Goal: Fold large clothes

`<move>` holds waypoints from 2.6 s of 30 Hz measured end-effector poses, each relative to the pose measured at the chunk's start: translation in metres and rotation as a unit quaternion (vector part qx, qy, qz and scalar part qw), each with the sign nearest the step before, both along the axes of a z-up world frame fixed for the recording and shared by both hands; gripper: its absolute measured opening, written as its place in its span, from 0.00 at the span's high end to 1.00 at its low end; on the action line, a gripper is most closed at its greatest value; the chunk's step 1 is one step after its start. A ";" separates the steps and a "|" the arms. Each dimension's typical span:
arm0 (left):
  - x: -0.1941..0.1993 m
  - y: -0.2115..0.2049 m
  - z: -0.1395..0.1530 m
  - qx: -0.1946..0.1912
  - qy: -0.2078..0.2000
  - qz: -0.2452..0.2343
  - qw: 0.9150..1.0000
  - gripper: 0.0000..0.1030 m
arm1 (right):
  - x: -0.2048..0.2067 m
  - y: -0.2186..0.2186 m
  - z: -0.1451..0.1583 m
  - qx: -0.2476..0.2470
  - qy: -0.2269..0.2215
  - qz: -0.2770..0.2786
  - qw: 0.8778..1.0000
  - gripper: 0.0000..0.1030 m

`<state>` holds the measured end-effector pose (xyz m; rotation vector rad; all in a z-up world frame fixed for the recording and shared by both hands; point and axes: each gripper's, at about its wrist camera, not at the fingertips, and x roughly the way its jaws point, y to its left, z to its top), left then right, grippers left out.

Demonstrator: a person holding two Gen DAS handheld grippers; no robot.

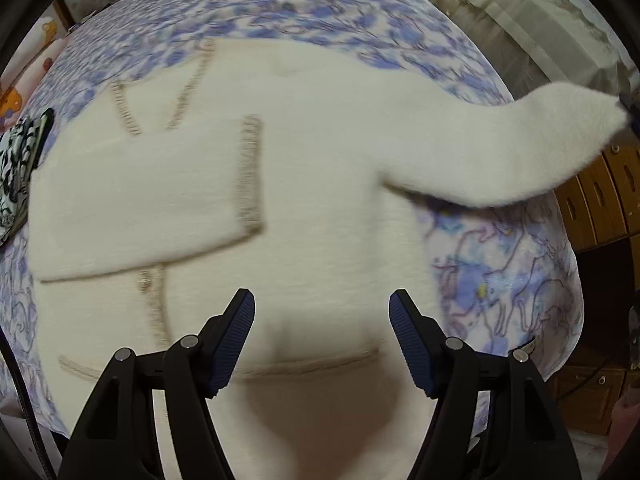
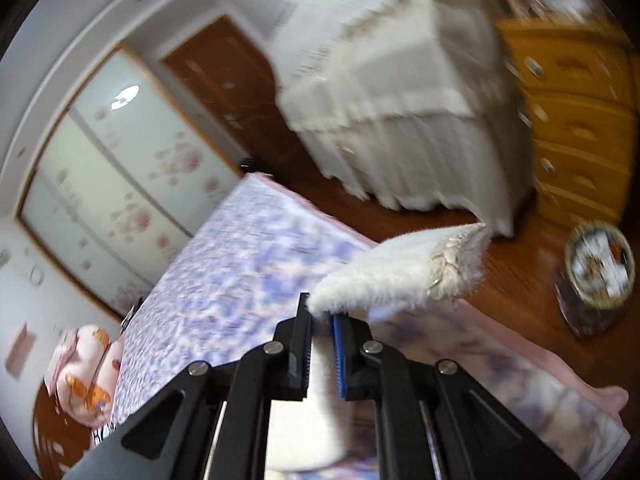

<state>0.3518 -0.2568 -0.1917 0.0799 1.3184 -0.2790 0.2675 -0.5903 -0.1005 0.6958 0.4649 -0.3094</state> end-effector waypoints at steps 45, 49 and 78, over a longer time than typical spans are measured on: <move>0.085 0.202 -0.115 -0.287 0.126 0.175 0.933 0.35 | 0.042 0.312 -0.111 -0.086 0.268 0.213 0.936 0.58; 0.084 0.191 -0.123 -0.278 0.105 0.213 0.931 0.37 | 0.040 0.276 -0.113 -0.050 0.260 0.203 0.943 0.58; 0.133 0.246 -0.021 -0.094 -0.113 0.365 0.920 0.85 | 0.105 0.219 -0.129 -0.029 0.242 0.311 0.919 0.58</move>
